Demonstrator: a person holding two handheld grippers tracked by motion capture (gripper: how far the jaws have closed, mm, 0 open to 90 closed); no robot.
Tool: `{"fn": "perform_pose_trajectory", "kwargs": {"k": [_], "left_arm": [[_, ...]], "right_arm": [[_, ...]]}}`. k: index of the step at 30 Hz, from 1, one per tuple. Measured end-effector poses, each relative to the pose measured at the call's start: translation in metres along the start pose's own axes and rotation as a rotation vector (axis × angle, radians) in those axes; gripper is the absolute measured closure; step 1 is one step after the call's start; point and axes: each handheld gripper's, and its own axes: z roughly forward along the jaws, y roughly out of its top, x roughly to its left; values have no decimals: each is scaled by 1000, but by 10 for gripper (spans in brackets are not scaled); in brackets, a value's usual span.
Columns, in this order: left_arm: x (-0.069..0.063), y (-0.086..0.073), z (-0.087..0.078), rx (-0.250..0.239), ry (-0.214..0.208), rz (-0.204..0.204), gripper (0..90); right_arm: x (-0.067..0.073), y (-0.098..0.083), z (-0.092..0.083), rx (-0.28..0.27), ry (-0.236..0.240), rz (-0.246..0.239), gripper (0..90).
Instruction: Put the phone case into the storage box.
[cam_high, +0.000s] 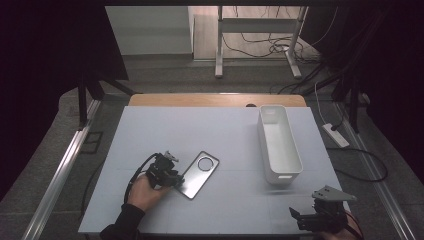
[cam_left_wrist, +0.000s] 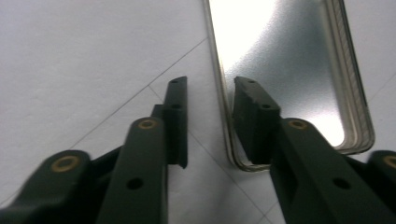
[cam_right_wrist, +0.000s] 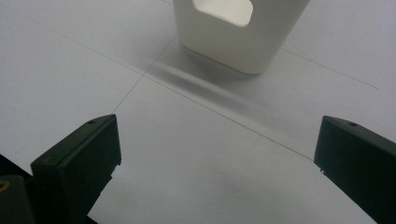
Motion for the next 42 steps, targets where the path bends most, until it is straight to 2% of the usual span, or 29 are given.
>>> {"fn": "perform_pose_trajectory", "kwargs": {"k": [1,2,3,5,6,8,11,13,19,26,28,30,31,37,38,42], "left_arm": [[1,0,0,-2,-22,-10,755],[4,-1,1,-6,-65,-28,806],[7,-2,1,-10,-83,-47,834],[11,-3,1,-18,-114,-75,847],[12,-4,1,-20,-120,-77,852],[10,-4,1,-28,-106,-79,867],[5,-3,0,-22,-67,-37,885],[2,-3,0,-26,-50,-28,886],[1,-4,0,-53,-52,-20,888],[-3,-8,-13,-184,-40,-5,887],[-5,-10,-16,-205,-31,11,888],[-9,-13,-19,-238,-22,13,887],[-9,-13,-19,-238,-22,13,887],[-17,-19,-30,-345,-9,28,887],[-17,-19,-30,-345,-9,28,887],[-26,-24,-38,-439,-10,24,887]], "right_arm": [[0,0,0,0,0,-1,3],[0,0,0,1,0,0,3],[0,0,0,1,1,-1,3],[0,0,0,1,1,-2,3],[0,0,0,2,1,-3,3],[0,0,0,2,1,-4,4],[0,0,0,1,1,-5,4],[0,0,0,1,2,-5,4],[0,0,0,1,3,-9,4],[0,0,0,-1,5,-10,4],[0,0,0,-1,5,-11,4],[0,0,0,-2,6,-11,4],[0,0,0,-2,6,-11,4],[0,0,0,-1,8,-10,4],[0,0,0,-2,9,-8,3],[0,0,-1,-3,13,-7,0]]}}
